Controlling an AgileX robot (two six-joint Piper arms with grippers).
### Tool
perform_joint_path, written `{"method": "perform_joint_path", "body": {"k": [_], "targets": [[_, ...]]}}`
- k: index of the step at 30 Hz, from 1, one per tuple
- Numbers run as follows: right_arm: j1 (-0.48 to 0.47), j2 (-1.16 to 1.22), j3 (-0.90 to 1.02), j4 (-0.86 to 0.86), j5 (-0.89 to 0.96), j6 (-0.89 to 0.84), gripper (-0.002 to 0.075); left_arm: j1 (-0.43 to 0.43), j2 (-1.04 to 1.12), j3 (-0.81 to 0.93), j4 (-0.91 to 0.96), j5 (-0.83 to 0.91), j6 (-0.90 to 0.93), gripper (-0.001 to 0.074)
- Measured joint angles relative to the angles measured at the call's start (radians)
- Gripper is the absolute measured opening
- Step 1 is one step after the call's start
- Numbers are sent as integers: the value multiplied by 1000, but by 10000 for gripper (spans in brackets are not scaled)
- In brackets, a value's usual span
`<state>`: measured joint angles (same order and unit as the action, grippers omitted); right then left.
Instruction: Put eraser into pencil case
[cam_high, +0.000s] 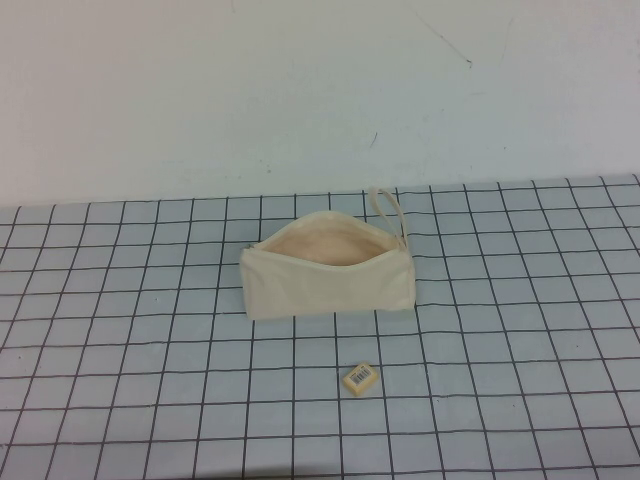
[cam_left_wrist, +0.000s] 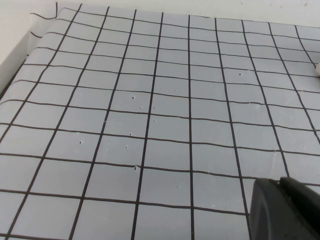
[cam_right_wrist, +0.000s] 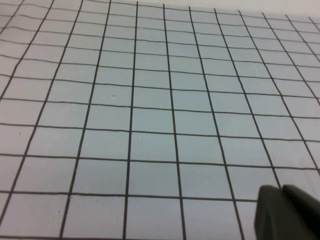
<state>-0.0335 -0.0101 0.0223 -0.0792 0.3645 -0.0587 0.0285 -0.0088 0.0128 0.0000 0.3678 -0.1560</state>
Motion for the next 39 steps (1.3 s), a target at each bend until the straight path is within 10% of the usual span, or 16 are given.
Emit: {"method": "perform_joint_path", "body": {"k": [10, 28, 39], "targets": [[0, 0, 6, -7, -56, 0, -1, 0, 0, 0, 0, 0, 0, -1], [0, -2, 6, -13, -969, 124, -1, 0, 0, 0, 0, 0, 0, -1], [0, 31, -286, -176, -558, 187, -1, 0, 0, 0, 0, 0, 0, -1]]}}
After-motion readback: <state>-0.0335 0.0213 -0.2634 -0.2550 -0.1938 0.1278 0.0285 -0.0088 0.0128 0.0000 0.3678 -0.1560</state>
